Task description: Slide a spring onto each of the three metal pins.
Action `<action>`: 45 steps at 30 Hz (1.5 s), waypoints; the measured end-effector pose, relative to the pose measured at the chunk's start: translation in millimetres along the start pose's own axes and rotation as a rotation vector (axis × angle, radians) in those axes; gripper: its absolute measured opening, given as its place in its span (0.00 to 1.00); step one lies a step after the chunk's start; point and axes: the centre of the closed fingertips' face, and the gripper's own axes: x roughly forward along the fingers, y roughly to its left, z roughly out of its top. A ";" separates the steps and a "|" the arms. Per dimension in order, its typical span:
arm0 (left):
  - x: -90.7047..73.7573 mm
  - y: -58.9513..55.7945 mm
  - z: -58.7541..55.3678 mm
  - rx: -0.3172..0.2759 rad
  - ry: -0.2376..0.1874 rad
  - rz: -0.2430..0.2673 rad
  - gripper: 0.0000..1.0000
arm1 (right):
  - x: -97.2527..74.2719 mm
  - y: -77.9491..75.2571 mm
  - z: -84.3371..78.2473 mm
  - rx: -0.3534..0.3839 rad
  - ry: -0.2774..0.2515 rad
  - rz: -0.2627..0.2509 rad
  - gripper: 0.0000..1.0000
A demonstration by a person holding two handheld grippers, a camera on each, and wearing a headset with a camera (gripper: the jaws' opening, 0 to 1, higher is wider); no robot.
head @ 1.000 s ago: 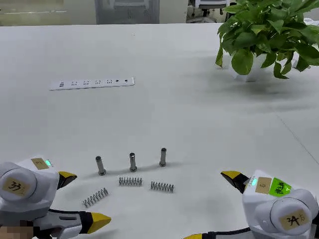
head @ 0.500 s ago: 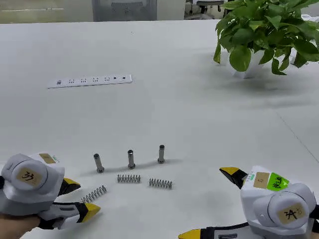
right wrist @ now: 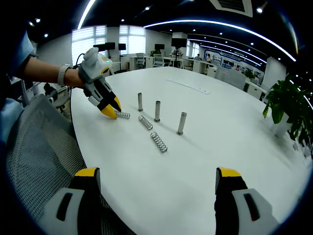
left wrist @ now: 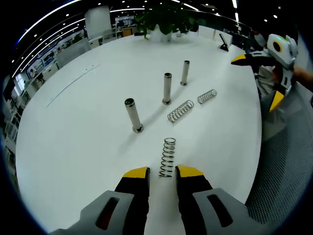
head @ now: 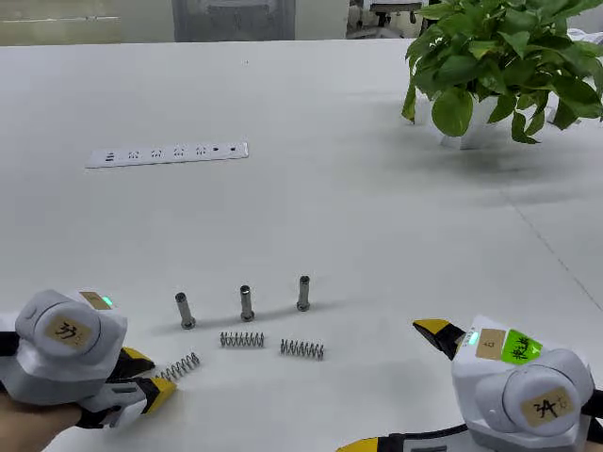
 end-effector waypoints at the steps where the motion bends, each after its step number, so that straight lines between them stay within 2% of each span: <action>1: 0.1 0.7 0.5 0.009 -0.003 0.004 0.22 | 0.1 -0.1 0.0 -0.001 0.000 0.000 0.99; 6: 0.7 0.0 0.8 0.070 0.038 0.014 0.19 | 0.5 0.9 -1.1 -0.001 0.006 0.004 0.99; 9: 2.2 -4.8 0.9 0.104 0.072 0.010 0.15 | 0.6 1.9 -0.6 -0.004 0.006 0.005 0.99; 15: 4.0 0.6 0.8 0.075 0.095 0.007 0.13 | 0.5 3.7 0.6 -0.005 0.006 0.007 0.99; 19: 2.0 -3.8 -0.2 0.049 0.097 0.003 0.10 | 0.6 4.6 0.6 -0.006 0.007 0.011 0.99; 25: -2.3 -6.2 -2.8 0.018 0.045 -0.008 0.10 | -0.2 2.7 0.8 -0.002 0.006 0.002 0.99; 29: -4.6 -13.6 1.5 0.002 -0.006 -0.016 0.10 | -0.5 3.4 1.5 0.004 0.003 0.005 0.99; 33: -12.8 -23.5 15.8 -0.027 -0.070 -0.032 0.10 | 1.7 10.7 -1.9 -0.028 0.025 0.030 0.99; 34: -13.0 -22.8 18.3 -0.035 -0.096 -0.031 0.10 | 2.1 13.3 -2.4 -0.052 0.029 0.038 0.99; 37: -19.8 -25.4 26.2 -0.052 -0.129 -0.042 0.10 | 2.9 15.4 -2.8 -0.060 0.033 0.049 0.99; 41: -25.4 -30.2 32.6 -0.055 -0.168 -0.068 0.10 | 1.5 14.4 0.7 -0.029 0.014 0.061 0.98; 45: -31.1 -47.9 41.9 -0.010 -0.209 -0.136 0.10 | -1.1 11.7 8.7 0.020 -0.018 0.075 0.97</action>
